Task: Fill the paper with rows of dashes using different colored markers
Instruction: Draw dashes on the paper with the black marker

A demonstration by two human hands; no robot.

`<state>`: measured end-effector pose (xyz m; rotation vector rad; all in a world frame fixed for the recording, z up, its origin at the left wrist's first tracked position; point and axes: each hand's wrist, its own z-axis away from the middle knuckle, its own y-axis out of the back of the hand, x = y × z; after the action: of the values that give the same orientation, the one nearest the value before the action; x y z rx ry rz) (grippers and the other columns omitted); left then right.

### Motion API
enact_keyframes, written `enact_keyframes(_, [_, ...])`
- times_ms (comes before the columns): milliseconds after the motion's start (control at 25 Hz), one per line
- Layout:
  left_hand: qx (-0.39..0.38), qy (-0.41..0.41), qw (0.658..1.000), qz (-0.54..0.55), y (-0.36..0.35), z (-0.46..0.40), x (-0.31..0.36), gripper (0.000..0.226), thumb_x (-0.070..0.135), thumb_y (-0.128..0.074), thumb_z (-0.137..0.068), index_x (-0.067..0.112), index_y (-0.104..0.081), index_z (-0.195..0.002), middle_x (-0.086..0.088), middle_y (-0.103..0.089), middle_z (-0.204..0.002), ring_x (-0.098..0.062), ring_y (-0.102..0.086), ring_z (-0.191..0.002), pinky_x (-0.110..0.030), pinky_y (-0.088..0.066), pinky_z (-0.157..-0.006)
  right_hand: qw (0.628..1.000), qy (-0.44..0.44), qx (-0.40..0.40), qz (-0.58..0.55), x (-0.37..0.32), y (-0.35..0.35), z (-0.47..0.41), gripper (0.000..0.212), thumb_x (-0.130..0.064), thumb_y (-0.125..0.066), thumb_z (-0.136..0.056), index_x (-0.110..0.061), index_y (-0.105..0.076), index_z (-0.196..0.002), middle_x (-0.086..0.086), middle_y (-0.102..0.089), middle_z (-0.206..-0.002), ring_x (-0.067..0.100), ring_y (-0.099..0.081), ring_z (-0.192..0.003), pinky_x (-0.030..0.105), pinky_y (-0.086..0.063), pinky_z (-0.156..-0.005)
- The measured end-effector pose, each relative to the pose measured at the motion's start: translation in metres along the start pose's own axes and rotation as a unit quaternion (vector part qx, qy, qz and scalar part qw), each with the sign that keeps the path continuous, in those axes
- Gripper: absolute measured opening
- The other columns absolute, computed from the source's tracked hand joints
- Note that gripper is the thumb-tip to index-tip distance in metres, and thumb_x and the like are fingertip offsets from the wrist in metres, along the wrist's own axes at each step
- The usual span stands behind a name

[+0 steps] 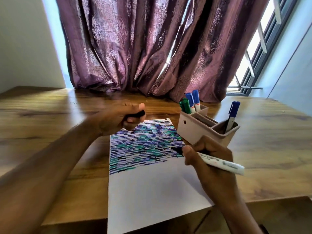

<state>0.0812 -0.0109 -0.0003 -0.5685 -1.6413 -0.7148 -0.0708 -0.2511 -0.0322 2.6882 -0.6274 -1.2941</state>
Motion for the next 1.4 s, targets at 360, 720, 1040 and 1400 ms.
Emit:
enact_keyframes(360, [-0.026, 0.057, 0.858, -0.511, -0.052, -0.013, -0.012, 0.038, 0.064, -0.070, -0.075, 0.032, -0.048, -0.073, 0.011, -0.054, -0.076, -0.008, -0.050, -0.070, -0.026, -0.036, -0.058, 0.993, -0.038, -0.098, 0.054, 0.006, -0.003, -0.006, 0.023, -0.035, -0.067, -0.074, -0.012, -0.070, -0.073, -0.005, -0.072, -0.074, 0.014, -0.068, -0.072, 0.022, -0.053, -0.052])
enact_keyframes(720, [-0.005, 0.028, 0.868, -0.496, -0.049, -0.014, -0.019, 0.040, 0.062, -0.064, -0.082, 0.022, -0.057, -0.078, 0.002, -0.059, -0.074, -0.015, -0.053, -0.069, -0.031, -0.040, -0.059, 0.980, -0.169, -0.093, 0.047, 0.005, -0.013, -0.006, 0.031, -0.007, -0.064, -0.084, -0.023, -0.060, -0.057, -0.007, -0.066, -0.056, 0.001, -0.059, -0.052, 0.010, -0.041, -0.042])
enact_keyframes(1040, [-0.007, 0.041, 0.864, -0.502, -0.050, -0.016, -0.021, 0.035, 0.061, -0.063, -0.083, 0.029, -0.051, -0.074, 0.006, -0.057, -0.075, -0.011, -0.052, -0.070, -0.028, -0.037, -0.059, 0.976, -0.164, -0.117, 0.086, 0.005, -0.015, -0.005, 0.012, -0.012, -0.067, -0.085, -0.012, -0.067, -0.074, -0.004, -0.069, -0.065, 0.007, -0.063, -0.060, 0.015, -0.048, -0.045])
enact_keyframes(1400, [-0.005, 0.036, 0.863, -0.504, -0.050, -0.017, -0.021, 0.035, 0.062, -0.064, -0.082, 0.029, -0.053, -0.077, 0.004, -0.060, -0.078, -0.011, -0.054, -0.071, -0.027, -0.039, -0.059, 0.977, -0.146, -0.114, 0.108, 0.003, -0.016, -0.005, 0.014, -0.012, -0.069, -0.085, -0.022, -0.065, -0.077, -0.011, -0.066, -0.069, 0.002, -0.064, -0.071, 0.014, -0.053, -0.052])
